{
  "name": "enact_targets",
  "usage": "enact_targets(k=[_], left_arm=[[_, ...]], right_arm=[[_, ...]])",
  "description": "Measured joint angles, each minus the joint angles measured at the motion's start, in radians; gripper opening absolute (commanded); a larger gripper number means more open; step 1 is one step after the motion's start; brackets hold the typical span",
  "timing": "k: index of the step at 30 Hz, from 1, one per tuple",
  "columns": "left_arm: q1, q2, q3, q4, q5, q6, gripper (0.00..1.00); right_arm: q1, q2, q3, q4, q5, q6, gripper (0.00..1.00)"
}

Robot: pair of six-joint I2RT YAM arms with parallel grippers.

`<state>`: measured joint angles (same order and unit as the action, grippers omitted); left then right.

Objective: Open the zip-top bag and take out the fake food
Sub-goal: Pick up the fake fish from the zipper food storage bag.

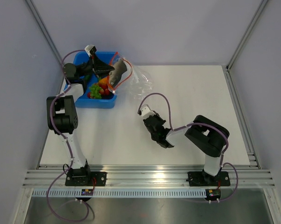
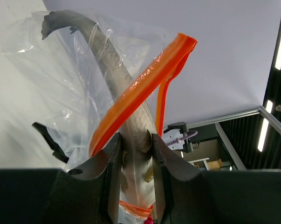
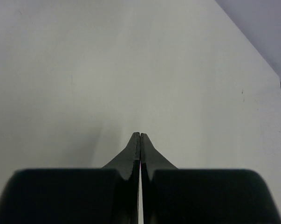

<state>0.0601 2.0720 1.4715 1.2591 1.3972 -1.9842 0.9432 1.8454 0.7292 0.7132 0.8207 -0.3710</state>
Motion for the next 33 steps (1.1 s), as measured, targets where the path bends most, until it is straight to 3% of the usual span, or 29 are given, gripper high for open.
enact_targets(k=[6,12,16,19,22,23,27,33], left_arm=[[-0.006,-0.126,-0.033,0.023,-0.066,-0.003,0.00],[-0.021,-0.250,-0.122,-0.075,-0.079,0.177,0.00],[-0.021,-0.264,-0.159,-0.206,-0.103,0.330,0.00],[-0.021,-0.252,-0.175,-0.287,-0.121,0.409,0.00],[-0.021,-0.248,-0.185,-0.344,-0.140,0.478,0.00],[-0.021,-0.248,-0.186,-0.378,-0.150,0.525,0.00],[-0.023,-0.266,-0.184,-0.638,-0.211,0.761,0.00],[-0.031,-0.290,-0.175,-0.928,-0.301,1.005,0.00]], right_arm=[[-0.007,0.019,0.023,-0.092,-0.003,0.021,0.00],[-0.010,-0.021,0.008,-0.116,-0.013,0.042,0.06],[-0.010,-0.214,-0.048,-0.182,-0.091,0.114,0.25],[-0.010,-0.393,-0.076,-0.230,-0.167,0.187,0.32],[-0.010,-0.522,-0.068,-0.301,-0.243,0.263,0.48],[-0.011,-0.541,-0.062,-0.320,-0.262,0.280,0.65],[-0.013,-0.586,-0.036,-0.420,-0.364,0.359,0.83],[-0.013,-0.600,-0.019,-0.503,-0.476,0.445,0.88]])
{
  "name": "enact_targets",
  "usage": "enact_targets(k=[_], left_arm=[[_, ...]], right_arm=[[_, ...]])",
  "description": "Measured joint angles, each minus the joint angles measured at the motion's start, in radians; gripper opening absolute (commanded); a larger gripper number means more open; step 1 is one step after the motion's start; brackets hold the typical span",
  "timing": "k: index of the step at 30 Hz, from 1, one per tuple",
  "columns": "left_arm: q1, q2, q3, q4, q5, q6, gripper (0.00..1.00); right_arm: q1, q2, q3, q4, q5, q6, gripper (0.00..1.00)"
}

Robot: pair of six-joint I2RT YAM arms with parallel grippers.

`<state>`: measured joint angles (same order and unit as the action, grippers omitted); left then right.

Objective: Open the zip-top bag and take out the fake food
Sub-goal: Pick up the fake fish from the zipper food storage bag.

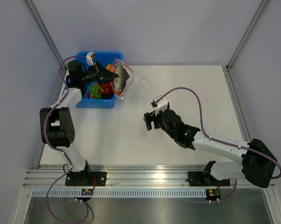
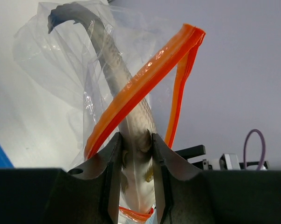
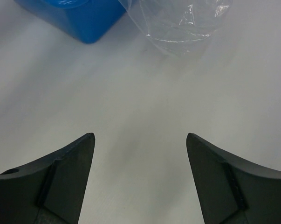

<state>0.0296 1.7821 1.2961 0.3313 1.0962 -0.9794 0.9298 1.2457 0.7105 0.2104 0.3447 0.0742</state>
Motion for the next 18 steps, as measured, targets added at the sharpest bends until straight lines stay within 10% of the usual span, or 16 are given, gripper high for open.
enact_targets(k=[18], left_arm=[[-0.145,0.000,0.079,-0.312,-0.242,0.249,0.00]], right_arm=[[0.024,0.267,0.193,0.079,-0.046,-0.030,0.83]])
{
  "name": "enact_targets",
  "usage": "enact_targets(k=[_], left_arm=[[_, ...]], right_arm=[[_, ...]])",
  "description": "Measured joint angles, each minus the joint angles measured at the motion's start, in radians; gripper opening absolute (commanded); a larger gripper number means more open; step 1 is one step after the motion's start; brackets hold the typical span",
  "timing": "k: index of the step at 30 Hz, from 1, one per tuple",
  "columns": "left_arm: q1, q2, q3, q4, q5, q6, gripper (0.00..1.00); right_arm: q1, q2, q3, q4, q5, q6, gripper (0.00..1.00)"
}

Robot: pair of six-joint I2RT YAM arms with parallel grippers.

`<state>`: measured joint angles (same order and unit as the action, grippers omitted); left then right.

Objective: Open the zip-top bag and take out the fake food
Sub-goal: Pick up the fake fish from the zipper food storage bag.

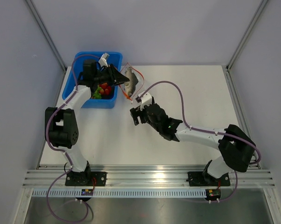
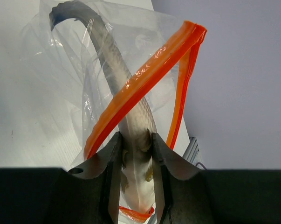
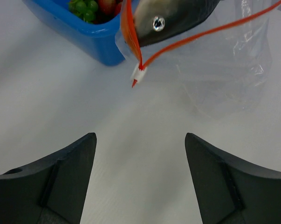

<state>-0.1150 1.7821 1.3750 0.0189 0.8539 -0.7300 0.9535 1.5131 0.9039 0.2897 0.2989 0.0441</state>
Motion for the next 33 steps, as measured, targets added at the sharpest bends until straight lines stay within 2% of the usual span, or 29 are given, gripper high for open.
enact_targets(k=[9,12,16,23,25,27,33], left_arm=[[-0.009,0.001,0.000,-0.059,-0.070,0.023,0.00],[-0.009,0.001,0.000,-0.063,-0.081,0.023,0.00],[-0.010,0.001,-0.001,-0.063,-0.085,0.022,0.00],[-0.012,0.001,-0.012,-0.065,-0.085,0.015,0.00],[-0.012,-0.002,-0.023,-0.066,-0.089,0.015,0.00],[-0.012,-0.008,-0.040,-0.067,-0.099,0.014,0.00],[-0.013,-0.015,-0.051,-0.072,-0.119,0.001,0.00]], right_arm=[[0.007,0.103,0.121,0.058,0.057,0.002,0.74],[0.007,0.143,0.159,0.062,0.069,0.003,0.68],[0.008,0.192,0.189,0.065,0.093,0.006,0.57],[0.008,0.248,0.198,0.090,0.117,0.000,0.31],[0.008,0.254,0.197,0.120,0.130,-0.008,0.19],[0.008,0.255,0.185,0.173,0.140,-0.018,0.01],[0.010,0.255,0.139,0.275,0.153,-0.070,0.00]])
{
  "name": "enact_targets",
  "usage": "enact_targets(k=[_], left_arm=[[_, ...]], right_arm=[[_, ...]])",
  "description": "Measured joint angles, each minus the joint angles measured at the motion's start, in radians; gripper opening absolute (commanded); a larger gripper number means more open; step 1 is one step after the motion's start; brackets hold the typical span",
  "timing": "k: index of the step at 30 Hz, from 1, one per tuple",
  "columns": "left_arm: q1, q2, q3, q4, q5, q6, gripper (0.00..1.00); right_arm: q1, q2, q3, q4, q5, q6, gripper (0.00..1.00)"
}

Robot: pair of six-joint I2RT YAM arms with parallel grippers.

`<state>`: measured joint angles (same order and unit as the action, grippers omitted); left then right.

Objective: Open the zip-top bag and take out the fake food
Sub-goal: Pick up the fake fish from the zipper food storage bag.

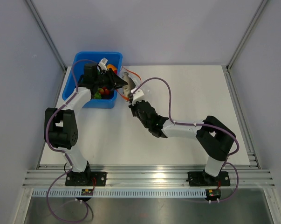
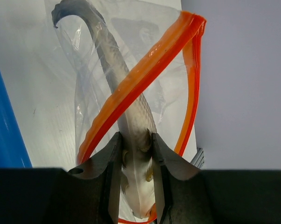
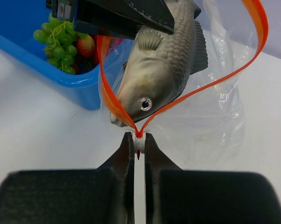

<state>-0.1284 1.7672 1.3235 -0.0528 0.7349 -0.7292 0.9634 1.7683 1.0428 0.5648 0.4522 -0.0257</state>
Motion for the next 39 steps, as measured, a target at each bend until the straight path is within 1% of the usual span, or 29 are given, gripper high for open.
enact_targets(k=[5,10,14,18,21,26,32,39], left_arm=[[-0.010,-0.002,0.001,-0.026,-0.048,-0.029,0.00],[-0.035,-0.017,0.003,-0.055,-0.112,-0.039,0.00],[-0.047,-0.020,0.026,-0.102,-0.122,-0.039,0.00],[-0.051,-0.020,0.066,-0.172,-0.119,-0.023,0.00],[-0.053,-0.020,0.090,-0.203,-0.117,0.009,0.00],[-0.053,-0.020,0.090,-0.250,-0.100,0.063,0.00],[-0.053,-0.003,0.125,-0.327,-0.048,0.132,0.00],[-0.066,0.011,0.151,-0.367,0.003,0.202,0.00]], right_arm=[[0.021,0.003,-0.017,0.024,-0.002,-0.067,0.00],[0.086,0.054,-0.023,0.068,0.006,-0.174,0.00],[0.137,0.126,-0.022,0.089,0.064,-0.252,0.00],[0.137,0.160,-0.023,0.089,0.140,-0.291,0.00],[0.130,0.161,-0.023,0.094,0.169,-0.296,0.00],[0.097,0.153,-0.056,0.097,0.173,-0.288,0.00],[0.020,0.083,-0.148,0.096,0.131,-0.240,0.00],[-0.063,0.043,-0.153,0.083,0.106,-0.179,0.00]])
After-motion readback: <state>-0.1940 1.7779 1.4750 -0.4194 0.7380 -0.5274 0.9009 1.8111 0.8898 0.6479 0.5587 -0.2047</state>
